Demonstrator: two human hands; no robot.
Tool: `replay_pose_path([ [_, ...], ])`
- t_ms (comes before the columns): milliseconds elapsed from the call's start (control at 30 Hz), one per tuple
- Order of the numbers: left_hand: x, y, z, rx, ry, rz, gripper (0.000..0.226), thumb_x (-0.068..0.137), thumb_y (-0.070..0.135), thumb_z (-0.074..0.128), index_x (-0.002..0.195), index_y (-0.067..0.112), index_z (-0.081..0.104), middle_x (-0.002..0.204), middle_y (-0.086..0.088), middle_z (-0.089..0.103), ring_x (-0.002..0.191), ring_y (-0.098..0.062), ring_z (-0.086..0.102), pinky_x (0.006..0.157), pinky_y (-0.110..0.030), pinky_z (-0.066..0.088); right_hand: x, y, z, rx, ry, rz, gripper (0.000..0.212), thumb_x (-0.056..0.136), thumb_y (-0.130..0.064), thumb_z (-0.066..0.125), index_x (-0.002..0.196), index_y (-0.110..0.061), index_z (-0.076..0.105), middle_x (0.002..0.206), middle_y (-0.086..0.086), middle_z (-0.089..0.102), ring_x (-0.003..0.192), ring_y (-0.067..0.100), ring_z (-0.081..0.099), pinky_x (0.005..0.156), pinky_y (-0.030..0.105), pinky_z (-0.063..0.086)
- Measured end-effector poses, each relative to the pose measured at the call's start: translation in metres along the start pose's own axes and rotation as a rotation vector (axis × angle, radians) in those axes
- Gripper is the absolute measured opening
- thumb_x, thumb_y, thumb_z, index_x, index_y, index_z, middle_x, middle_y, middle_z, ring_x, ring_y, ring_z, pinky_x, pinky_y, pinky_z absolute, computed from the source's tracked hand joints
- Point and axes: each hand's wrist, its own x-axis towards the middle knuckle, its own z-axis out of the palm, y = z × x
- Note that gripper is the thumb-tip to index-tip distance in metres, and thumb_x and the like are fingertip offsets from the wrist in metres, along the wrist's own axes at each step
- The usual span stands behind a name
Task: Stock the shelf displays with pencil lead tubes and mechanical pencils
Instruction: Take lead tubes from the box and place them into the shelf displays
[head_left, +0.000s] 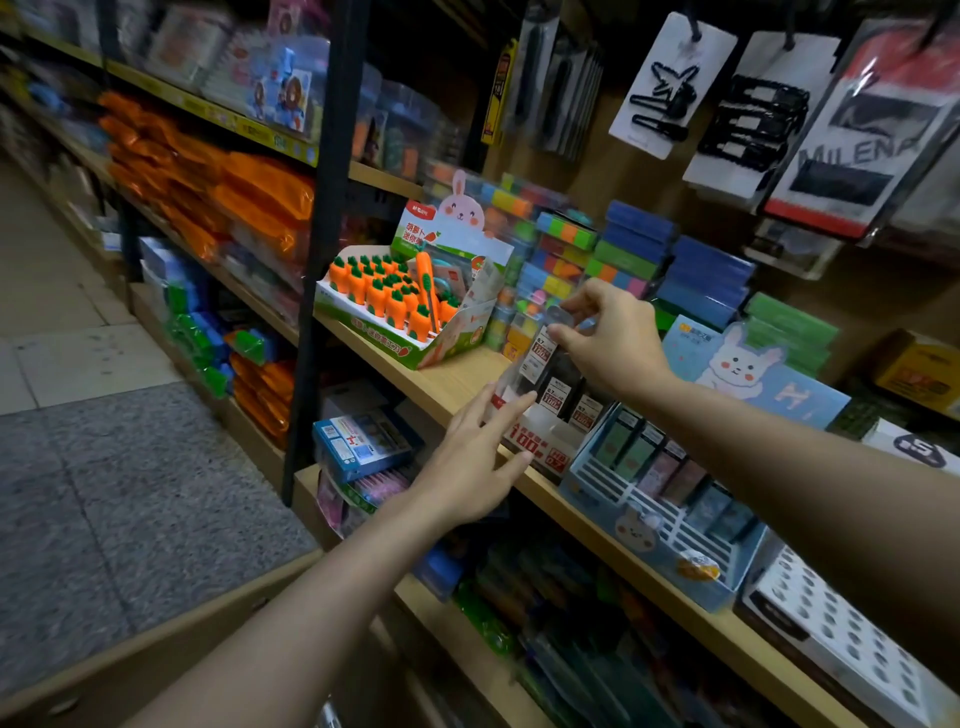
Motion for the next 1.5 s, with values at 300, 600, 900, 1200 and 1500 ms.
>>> replay_pose_path([
  [300,-0.003,-0.01,0.004,-0.116,0.057,0.098,0.061,0.096,0.028,0.057,0.144,0.051,0.028,0.161,0.015,0.002,0.148,-0.011,0.013,0.112,-0.032,0.031,-0.005,0.006,0.018,-0.193,-0.029,-0.079,0.021,0.08,-0.034,0.077,0.091,-0.02,0.067,0.093,-0.005,0.064,0.088,0.015,0.059,0.071,0.032,0.049],
  [600,-0.008,-0.012,0.007,-0.051,-0.008,0.08,0.067,0.097,0.03,0.054,0.147,0.054,0.016,0.162,0.015,-0.011,0.149,-0.013,0.006,0.116,-0.038,0.028,-0.017,0.009,0.026,-0.272,-0.022,-0.044,0.038,0.084,-0.041,0.071,0.116,-0.021,0.064,0.111,0.001,0.051,0.099,0.022,0.056,0.085,0.043,0.05],
  [900,-0.054,-0.031,-0.004,-0.027,0.266,0.046,0.038,0.094,0.019,0.057,0.13,0.028,0.051,0.135,0.013,0.046,0.128,-0.008,0.045,0.104,-0.015,0.036,-0.117,-0.026,0.042,0.267,0.112,-0.098,0.014,0.089,-0.019,0.063,0.099,-0.028,0.057,0.093,-0.013,0.054,0.078,0.0,0.054,0.067,0.014,0.044],
  [1200,-0.199,-0.115,0.006,0.02,0.651,-0.548,0.011,0.088,0.003,0.059,0.094,0.01,0.064,0.09,-0.01,0.063,0.081,-0.021,0.059,0.074,-0.025,0.043,-0.25,-0.062,0.155,0.537,-0.379,0.144,0.015,0.079,-0.005,0.068,0.085,-0.019,0.064,0.066,-0.004,0.059,0.057,0.011,0.055,0.063,0.022,0.046],
  [1500,-0.305,-0.206,0.067,-0.142,0.674,-1.412,0.031,0.089,0.015,0.065,0.118,0.004,0.063,0.117,-0.02,0.066,0.108,-0.035,0.061,0.091,-0.034,0.047,-0.331,-0.047,0.241,0.357,-0.966,0.329,0.023,0.087,-0.012,0.063,0.108,-0.014,0.071,0.107,0.007,0.071,0.1,0.022,0.065,0.078,0.022,0.042],
])
